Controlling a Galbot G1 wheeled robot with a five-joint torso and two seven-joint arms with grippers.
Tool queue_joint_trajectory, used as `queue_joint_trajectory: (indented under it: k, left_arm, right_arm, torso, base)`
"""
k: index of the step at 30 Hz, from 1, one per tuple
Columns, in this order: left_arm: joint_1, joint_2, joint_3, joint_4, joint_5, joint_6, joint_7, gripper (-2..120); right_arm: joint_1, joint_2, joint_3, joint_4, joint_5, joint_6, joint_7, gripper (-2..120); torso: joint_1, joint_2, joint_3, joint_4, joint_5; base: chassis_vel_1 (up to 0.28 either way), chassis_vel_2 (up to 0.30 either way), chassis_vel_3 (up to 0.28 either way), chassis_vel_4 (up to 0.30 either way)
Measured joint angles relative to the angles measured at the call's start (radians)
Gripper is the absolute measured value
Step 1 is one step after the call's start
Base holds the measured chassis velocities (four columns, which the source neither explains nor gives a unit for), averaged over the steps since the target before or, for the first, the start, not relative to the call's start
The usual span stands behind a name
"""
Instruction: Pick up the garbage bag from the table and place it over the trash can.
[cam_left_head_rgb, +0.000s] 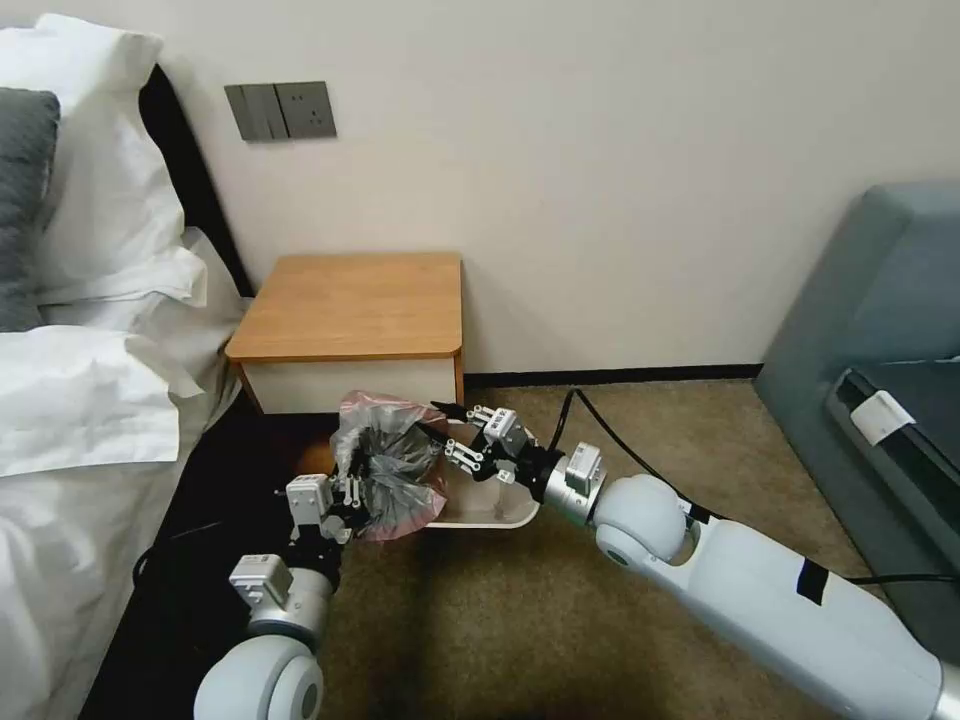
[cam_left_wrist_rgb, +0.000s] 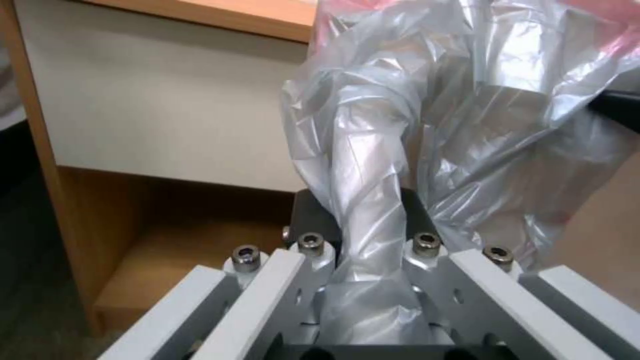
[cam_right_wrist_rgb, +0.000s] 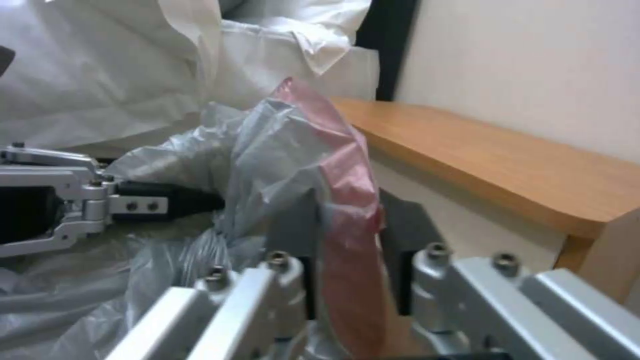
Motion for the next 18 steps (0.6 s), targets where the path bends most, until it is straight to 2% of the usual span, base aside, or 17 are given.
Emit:
queue_joint_trajectory:
  k: [1, 4, 6, 18]
  left_arm:
    - [0.000, 0.000, 0.000, 0.000, 0.000, 0.000, 0.000, 7]
    - [-0.003, 0.000, 0.000, 0.003, -0.002, 0.000, -0.001, 7]
    - [-0.004, 0.000, 0.000, 0.003, -0.003, 0.001, -0.001, 7]
    - [0.000, 0.003, -0.001, 0.005, -0.003, 0.002, -0.002, 7]
  right_arm:
    - [0.000, 0.000, 0.000, 0.000, 0.000, 0.000, 0.000, 18]
    - [-0.003, 0.001, -0.001, 0.001, -0.003, 0.002, 0.002, 3]
    - [-0.003, 0.002, -0.001, 0.001, -0.004, 0.002, 0.002, 0]
    - [0.001, 0.002, 0.016, 0.006, -0.006, 0.006, 0.005, 0]
  torso:
    - [0.000, 0.000, 0.000, 0.0000, 0.0000]
    - [0.000, 0.000, 0.000, 0.0000, 0.0000]
    - [0.000, 0.000, 0.000, 0.0000, 0.0000]
    - [0.000, 0.000, 0.000, 0.0001, 0.0001]
  base:
    - [0.000, 0.000, 0.000, 0.000]
    - [0.000, 0.000, 0.000, 0.000]
    - [0.000, 0.000, 0.000, 0.000]
    - [0.000, 0.000, 0.000, 0.000]
